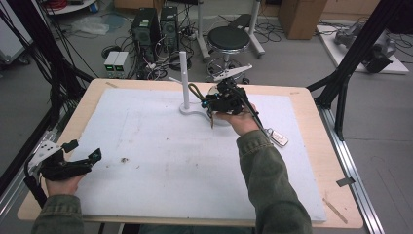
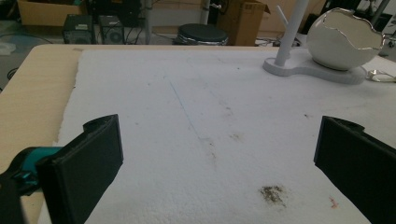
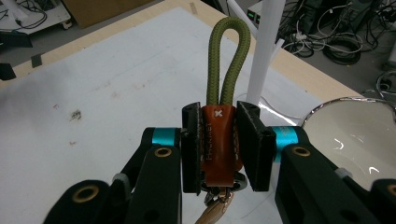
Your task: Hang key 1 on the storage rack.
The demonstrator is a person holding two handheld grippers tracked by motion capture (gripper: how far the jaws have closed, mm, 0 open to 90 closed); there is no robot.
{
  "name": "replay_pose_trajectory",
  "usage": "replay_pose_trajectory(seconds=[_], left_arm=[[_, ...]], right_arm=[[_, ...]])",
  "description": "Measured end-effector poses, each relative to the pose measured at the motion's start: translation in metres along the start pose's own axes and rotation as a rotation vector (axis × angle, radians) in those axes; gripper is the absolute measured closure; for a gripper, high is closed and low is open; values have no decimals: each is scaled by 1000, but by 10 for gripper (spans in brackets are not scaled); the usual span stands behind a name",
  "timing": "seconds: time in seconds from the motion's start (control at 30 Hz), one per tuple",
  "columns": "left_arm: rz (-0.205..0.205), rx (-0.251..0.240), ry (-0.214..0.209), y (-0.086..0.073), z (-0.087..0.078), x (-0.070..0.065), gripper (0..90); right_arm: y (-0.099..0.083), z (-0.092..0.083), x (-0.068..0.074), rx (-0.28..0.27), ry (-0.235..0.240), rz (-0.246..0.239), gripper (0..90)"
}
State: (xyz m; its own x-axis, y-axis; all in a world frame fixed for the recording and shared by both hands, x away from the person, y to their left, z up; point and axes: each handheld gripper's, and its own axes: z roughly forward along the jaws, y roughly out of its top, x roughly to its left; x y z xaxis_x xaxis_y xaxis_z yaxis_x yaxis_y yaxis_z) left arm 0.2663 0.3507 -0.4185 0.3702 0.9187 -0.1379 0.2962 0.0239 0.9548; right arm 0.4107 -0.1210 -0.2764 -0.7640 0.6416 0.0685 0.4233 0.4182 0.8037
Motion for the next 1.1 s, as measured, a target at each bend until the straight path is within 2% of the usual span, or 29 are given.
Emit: replay_pose_trajectory(seconds=[0.63,1.1], left_arm=[[-1,-3,-1,0,0,1,17],[-3,-3,1,0,0,1,17]], right_arm=[[27,4,-3,-25,-5,-5,716],[39,15,-7,-14,-18,4,716]])
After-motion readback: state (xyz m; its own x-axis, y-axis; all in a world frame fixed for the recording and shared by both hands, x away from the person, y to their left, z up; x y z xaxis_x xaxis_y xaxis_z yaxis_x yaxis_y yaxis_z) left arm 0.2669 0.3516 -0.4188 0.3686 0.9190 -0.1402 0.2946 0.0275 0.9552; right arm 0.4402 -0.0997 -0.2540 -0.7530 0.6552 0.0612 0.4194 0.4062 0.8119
